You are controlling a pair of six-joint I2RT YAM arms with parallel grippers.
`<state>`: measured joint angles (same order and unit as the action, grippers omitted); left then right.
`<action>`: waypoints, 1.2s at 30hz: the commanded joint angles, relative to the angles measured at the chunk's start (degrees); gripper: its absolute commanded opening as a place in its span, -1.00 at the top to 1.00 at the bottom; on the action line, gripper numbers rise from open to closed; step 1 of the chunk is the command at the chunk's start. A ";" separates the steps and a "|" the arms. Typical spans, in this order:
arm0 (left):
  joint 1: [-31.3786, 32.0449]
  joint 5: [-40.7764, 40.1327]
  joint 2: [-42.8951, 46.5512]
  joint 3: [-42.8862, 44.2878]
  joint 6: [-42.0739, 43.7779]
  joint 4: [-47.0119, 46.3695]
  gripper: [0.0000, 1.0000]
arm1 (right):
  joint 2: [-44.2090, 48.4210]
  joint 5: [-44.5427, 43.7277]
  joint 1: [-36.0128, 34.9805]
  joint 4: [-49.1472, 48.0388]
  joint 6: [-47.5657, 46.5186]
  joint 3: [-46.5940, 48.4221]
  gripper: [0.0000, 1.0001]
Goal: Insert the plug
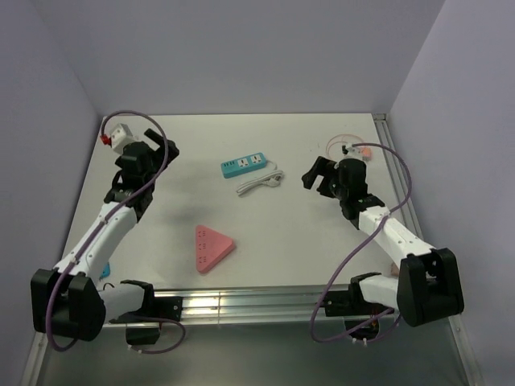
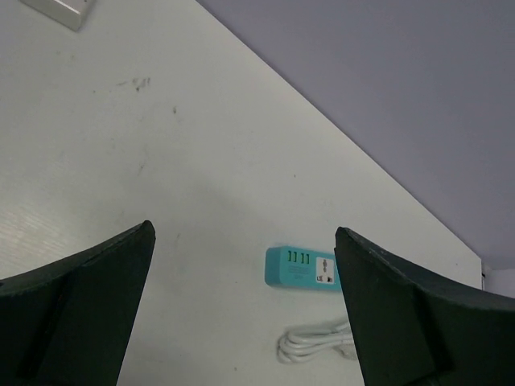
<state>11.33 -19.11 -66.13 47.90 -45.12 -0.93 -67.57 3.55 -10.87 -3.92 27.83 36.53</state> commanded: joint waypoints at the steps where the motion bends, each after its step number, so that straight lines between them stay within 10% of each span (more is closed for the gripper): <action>1: 0.09 5.39 -2.87 3.44 -2.95 14.31 -0.99 | -4.40 3.58 -1.43 3.47 1.69 5.38 -0.99; 8: 0.18 24.46 2.49 -8.07 -6.82 -0.89 -0.99 | -10.82 -7.32 -2.22 11.82 3.28 13.73 -0.98; 17: 10.72 16.82 8.20 -7.12 -4.97 6.55 -0.96 | -16.71 -0.83 -3.44 15.08 2.40 25.14 -0.90; 22: 12.22 16.65 13.47 -7.47 -5.32 11.10 -0.93 | -20.06 -0.39 -15.63 17.90 0.29 29.38 -0.89; 36: 12.84 5.23 20.51 -6.32 -11.83 28.44 -0.88 | -11.54 7.44 -36.65 -1.51 20.30 4.19 -0.87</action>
<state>24.03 -11.07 -47.13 40.36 -55.44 24.93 -82.94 8.64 -43.38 4.58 39.77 44.64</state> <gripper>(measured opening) 0.941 0.936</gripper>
